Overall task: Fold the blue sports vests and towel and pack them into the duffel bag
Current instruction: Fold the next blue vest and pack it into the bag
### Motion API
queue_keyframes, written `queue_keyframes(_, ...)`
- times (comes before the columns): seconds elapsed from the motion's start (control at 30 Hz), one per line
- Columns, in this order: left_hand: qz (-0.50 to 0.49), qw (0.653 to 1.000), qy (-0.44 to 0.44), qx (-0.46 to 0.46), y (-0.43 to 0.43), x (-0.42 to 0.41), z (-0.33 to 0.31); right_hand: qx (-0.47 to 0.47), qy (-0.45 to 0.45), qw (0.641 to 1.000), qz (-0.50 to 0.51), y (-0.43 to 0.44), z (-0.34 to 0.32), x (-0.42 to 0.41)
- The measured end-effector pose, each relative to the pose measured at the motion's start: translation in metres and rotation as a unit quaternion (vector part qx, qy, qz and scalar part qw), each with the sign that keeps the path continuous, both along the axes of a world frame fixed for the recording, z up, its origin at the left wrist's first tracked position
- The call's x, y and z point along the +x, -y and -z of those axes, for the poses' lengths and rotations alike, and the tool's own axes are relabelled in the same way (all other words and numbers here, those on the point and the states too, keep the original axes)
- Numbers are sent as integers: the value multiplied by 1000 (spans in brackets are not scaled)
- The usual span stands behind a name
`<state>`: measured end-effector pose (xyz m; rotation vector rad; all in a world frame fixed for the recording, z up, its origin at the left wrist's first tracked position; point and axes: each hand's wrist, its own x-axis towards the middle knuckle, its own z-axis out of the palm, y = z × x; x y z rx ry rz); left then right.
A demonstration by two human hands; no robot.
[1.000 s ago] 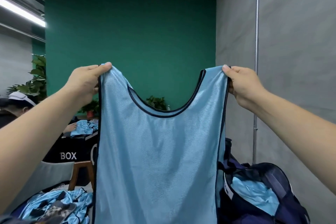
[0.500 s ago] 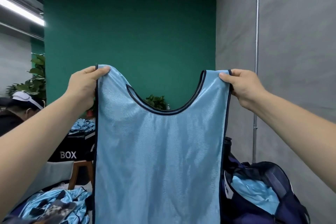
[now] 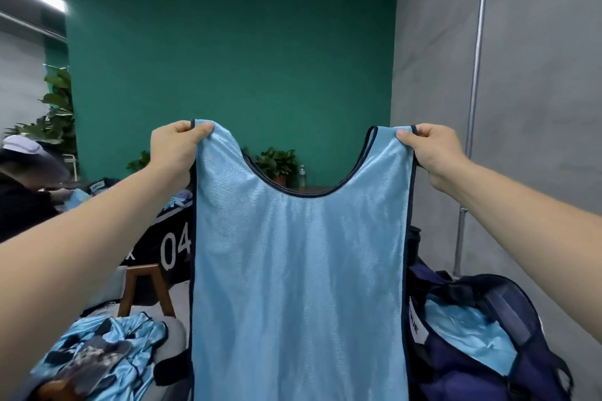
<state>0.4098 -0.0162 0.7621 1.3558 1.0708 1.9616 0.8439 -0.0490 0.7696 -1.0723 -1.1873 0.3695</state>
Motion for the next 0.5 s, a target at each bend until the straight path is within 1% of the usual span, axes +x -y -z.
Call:
queue_keyframes(0.2, -25, 998, -20, -53, -79, -3, 36, -65, -4, 998, 7, -69, 39, 0)
queue_keyframes(0.3, -39, 994, -57, -84, -115, -1, 60, -106, -16, 994, 3, -110, 61, -3)
queue_keyframes(0.5, -16, 984, -102, -144, -190, -5, 119, -166, -39, 985, 7, -190, 113, -6)
